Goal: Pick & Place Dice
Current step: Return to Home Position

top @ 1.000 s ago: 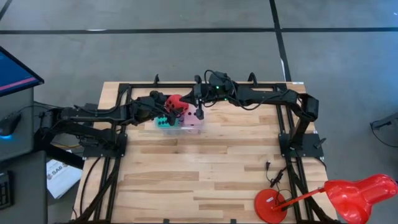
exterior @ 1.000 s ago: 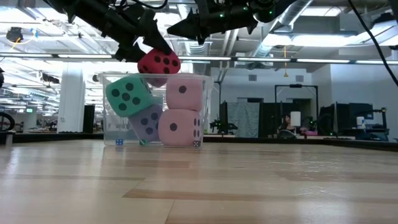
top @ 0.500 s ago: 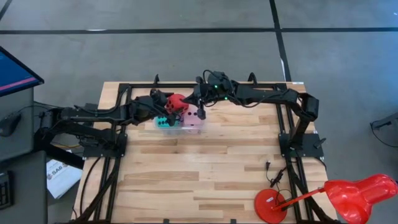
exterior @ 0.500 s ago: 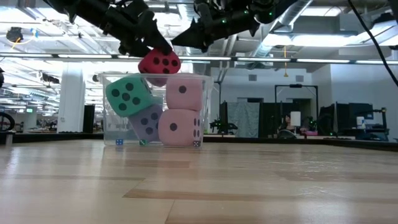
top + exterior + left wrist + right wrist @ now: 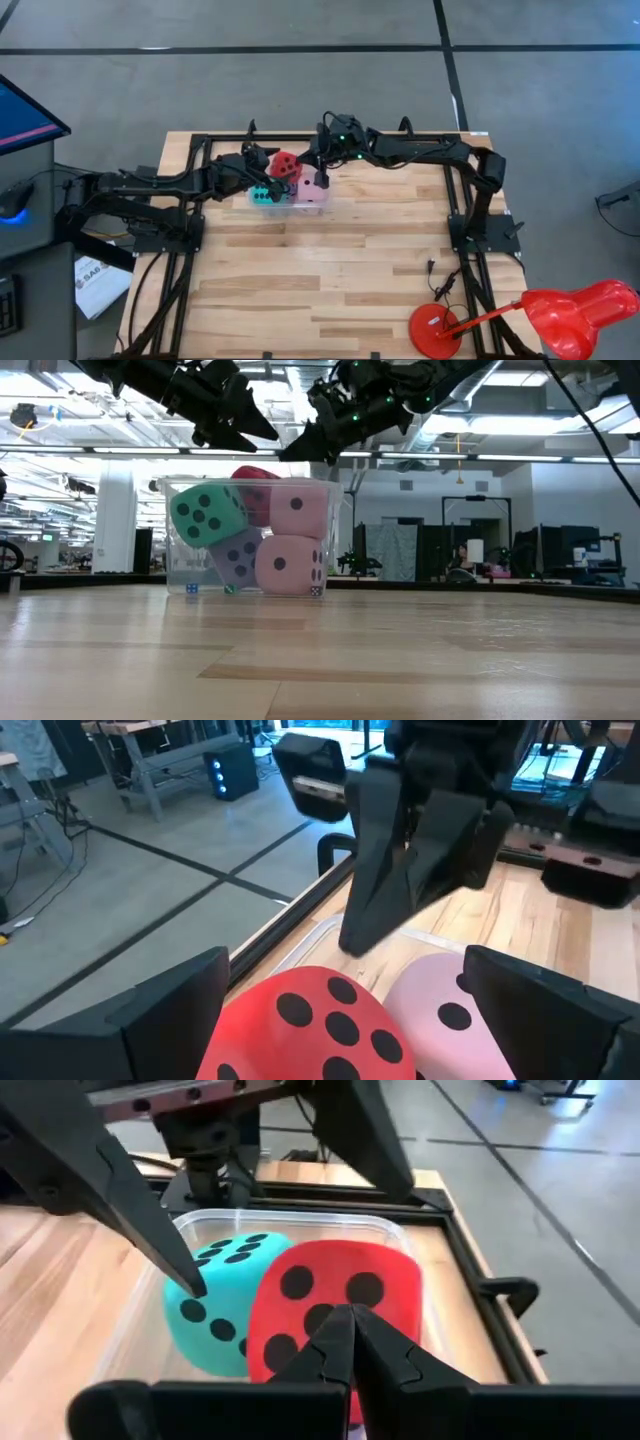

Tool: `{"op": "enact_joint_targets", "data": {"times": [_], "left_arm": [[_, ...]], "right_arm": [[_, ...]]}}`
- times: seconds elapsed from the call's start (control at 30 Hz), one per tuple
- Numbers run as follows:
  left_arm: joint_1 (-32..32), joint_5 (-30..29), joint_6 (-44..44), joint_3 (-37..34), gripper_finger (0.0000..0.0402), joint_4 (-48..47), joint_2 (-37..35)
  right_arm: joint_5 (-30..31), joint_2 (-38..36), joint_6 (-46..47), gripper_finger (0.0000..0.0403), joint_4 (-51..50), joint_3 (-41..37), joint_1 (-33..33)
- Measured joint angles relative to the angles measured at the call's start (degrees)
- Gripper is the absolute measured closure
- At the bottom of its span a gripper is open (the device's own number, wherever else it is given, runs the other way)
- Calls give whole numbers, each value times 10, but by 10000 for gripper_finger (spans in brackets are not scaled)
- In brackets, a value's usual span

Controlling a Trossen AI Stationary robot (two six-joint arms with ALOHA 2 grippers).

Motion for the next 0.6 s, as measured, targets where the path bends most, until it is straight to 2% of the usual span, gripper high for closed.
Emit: {"op": "enact_joint_targets", "data": {"times": [0.27, 0.37, 0.6], "left_arm": [[0, 2, 9, 0, 9, 2, 0], [0, 27, 57, -1, 9, -2, -4], [0, 87, 69, -1, 9, -30, -66]], "right_arm": [[2, -49, -12, 403, -26, 0, 0], [4, -68, -39, 403, -47, 0, 0], [10, -118, -80, 403, -107, 0, -4]]}}
